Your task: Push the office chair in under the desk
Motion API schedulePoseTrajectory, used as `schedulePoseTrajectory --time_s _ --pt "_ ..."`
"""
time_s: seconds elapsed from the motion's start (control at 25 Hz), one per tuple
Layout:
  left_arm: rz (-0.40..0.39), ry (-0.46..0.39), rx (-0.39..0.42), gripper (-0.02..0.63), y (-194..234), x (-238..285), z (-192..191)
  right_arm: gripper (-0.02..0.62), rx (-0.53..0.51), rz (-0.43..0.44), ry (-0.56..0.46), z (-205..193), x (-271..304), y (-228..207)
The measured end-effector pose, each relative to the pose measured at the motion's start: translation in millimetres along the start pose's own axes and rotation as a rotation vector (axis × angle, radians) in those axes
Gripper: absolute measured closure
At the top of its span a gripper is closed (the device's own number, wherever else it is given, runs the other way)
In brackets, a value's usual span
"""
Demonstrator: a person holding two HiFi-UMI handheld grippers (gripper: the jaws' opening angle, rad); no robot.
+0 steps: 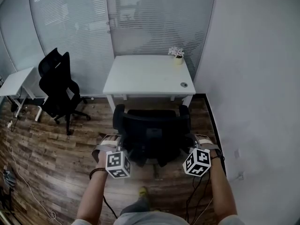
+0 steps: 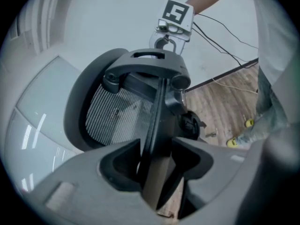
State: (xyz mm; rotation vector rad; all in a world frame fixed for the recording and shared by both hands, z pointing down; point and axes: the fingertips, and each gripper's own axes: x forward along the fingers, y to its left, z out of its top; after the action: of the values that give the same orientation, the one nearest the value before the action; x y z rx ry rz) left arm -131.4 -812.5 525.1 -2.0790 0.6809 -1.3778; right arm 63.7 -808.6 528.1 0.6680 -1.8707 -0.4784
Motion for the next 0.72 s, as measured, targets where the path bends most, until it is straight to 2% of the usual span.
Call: schedulePoseTrajectory --time_s 0.36,0.72 --pt "0.003 -0.028 0.033 0.400 58.6 51.0 -27.2 0.383 0.034 -0.018 0.026 10.4 53.7 -55.3" --pt "0.008 -0.030 0.026 0.399 99.3 82.3 -40.0 0.380 0.035 -0.033 0.025 16.6 86.6 -95.2"
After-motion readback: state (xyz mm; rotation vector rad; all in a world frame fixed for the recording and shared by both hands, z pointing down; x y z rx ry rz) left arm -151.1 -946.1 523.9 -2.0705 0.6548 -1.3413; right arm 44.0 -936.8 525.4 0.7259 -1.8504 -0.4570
